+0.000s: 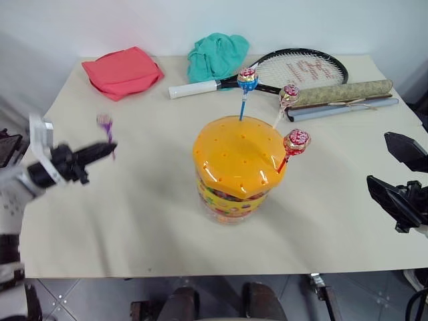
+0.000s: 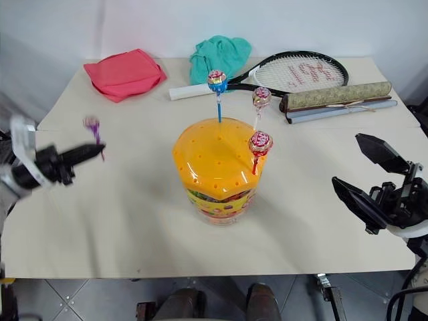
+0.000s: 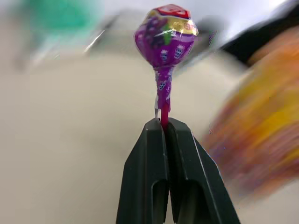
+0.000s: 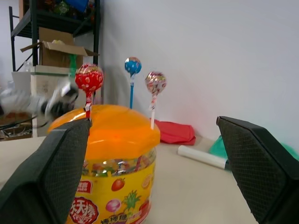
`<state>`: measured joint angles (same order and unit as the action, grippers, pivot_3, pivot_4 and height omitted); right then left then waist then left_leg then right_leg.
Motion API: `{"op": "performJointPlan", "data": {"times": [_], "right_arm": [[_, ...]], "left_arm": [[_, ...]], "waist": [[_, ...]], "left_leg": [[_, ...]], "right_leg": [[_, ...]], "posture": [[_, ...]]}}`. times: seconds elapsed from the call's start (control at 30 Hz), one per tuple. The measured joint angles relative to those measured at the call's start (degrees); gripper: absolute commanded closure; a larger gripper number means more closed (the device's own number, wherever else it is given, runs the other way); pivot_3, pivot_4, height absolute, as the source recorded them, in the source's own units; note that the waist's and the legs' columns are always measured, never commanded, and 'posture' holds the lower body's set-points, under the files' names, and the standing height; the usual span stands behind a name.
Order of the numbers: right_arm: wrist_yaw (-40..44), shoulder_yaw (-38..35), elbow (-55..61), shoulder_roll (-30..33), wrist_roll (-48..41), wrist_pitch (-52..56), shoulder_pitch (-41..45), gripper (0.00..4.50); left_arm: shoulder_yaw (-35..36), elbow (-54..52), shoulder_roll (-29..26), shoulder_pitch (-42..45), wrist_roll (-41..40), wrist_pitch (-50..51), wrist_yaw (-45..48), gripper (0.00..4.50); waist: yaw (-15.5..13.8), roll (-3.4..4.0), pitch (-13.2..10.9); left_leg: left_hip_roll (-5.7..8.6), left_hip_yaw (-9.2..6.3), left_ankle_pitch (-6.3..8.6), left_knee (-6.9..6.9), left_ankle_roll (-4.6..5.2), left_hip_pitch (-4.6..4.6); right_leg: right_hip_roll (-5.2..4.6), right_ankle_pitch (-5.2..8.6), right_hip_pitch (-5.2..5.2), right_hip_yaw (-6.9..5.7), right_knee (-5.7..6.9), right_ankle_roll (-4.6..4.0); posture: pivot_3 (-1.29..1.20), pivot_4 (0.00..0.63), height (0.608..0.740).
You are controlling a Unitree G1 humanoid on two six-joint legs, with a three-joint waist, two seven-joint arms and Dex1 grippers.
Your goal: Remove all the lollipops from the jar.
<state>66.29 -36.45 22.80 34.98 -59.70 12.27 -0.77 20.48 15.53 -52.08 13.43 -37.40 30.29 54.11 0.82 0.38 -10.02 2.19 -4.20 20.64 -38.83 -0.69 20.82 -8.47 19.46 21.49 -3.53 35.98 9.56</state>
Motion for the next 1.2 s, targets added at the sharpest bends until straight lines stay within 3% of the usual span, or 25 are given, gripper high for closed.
{"op": "performJointPlan", "data": {"times": [0.23, 0.4, 0.57, 0.7, 0.83, 0.9, 0.97, 1.03, 1.2], "right_arm": [[8.6, 3.6, -7.1, 3.4, 5.9, -3.2, 1.8, 0.0], [11.8, 4.8, -12.3, 4.3, 8.8, -4.8, 2.7, 0.0], [12.5, 4.8, -14.0, 5.0, 9.4, -4.8, 2.8, 0.0], [10.6, 3.8, -13.8, 5.3, 8.5, -4.2, 3.8, 0.0], [8.1, 0.3, -12.6, 6.7, 6.4, -2.3, 3.2, 0.0], [6.3, -1.9, -11.9, 7.0, 5.2, -1.5, 2.9, 0.0], [4.3, -3.0, -11.6, 7.2, 4.2, -0.8, 3.7, 0.0], [3.0, -4.2, -11.4, 7.2, 4.0, -0.9, 4.2, 0.0], [0.9, -6.4, -10.0, 7.2, 4.0, -1.1, 3.5, 0.0]], "left_arm": [[6.2, -8.2, 2.5, -13.7, 4.4, 0.4, -10.5, 4.46], [7.7, -15.4, 7.1, -17.7, 2.7, 5.5, -13.7, 3.25], [8.5, -18.5, 7.7, -18.4, 1.3, 8.0, -14.0, 1.74], [12.3, -16.7, 5.6, -17.8, 0.5, 4.3, -8.2, 0.6], [17.3, -10.9, -0.4, -16.4, -0.7, -0.3, 2.5, 0.6], [17.1, -10.0, -2.8, -12.8, -0.8, -1.5, 6.6, 0.6], [15.1, -11.1, -3.3, -4.8, -2.3, -2.1, 8.2, 0.25], [9.2, -13.5, -2.1, 5.2, -3.3, -2.0, 9.1, 0.01], [-9.0, -13.5, 9.9, 27.7, -2.0, -2.7, 11.7, 0.01]], "waist": [[-1.4, -0.16, 0.0], [-1.7, -0.14, 0.1], [-1.8, -0.12, 0.1], [-1.7, -0.12, 0.1], [-1.8, -0.11, 0.1], [-2.1, -0.11, 0.1], [-2.5, -0.13, 0.1], [-2.9, -0.13, 0.1], [-2.2, -0.11, 0.1]], "left_leg": [[-0.09, -0.13, 0.03, -0.26, 0.07, 0.15], [-0.08, -0.08, 0.04, -0.25, 0.07, 0.15], [-0.06, -0.04, 0.04, -0.26, 0.07, 0.13], [0.0, -0.02, 0.04, -0.26, 0.06, 0.15], [0.01, -0.01, 0.04, -0.23, 0.06, 0.16], [0.02, -0.02, 0.04, -0.26, 0.07, 0.19], [-0.06, -0.06, 0.03, -0.4, 0.09, 0.26], [0.0, -0.06, 0.0, -0.44, 0.13, 0.28], [0.26, 0.12, 0.0, -0.41, 0.15, 0.32]], "right_leg": [[-0.16, -0.01, -0.06, 0.13, -0.06, 0.02], [-0.14, -0.02, -0.02, 0.18, -0.07, 0.03], [-0.1, -0.02, -0.01, 0.19, -0.07, 0.03], [-0.09, -0.01, 0.01, 0.15, -0.09, 0.02], [-0.1, -0.01, 0.0, 0.11, -0.12, 0.02], [-0.13, -0.02, -0.03, 0.07, -0.11, 0.02], [-0.17, -0.05, -0.14, 0.0, -0.11, -0.01], [-0.19, -0.13, -0.2, 0.0, -0.11, 0.01], [-0.14, -0.21, -0.13, -0.15, 0.01, 0.11]], "posture": [[0.0, 0.15, 0.74], [0.0, 0.15, 0.74], [0.0, 0.15, 0.74], [0.0, 0.15, 0.74], [0.0, 0.15, 0.74], [0.0, 0.15, 0.74], [0.0, 0.15, 0.74], [0.0, 0.15, 0.74], [0.0, 0.15, 0.74]]}}
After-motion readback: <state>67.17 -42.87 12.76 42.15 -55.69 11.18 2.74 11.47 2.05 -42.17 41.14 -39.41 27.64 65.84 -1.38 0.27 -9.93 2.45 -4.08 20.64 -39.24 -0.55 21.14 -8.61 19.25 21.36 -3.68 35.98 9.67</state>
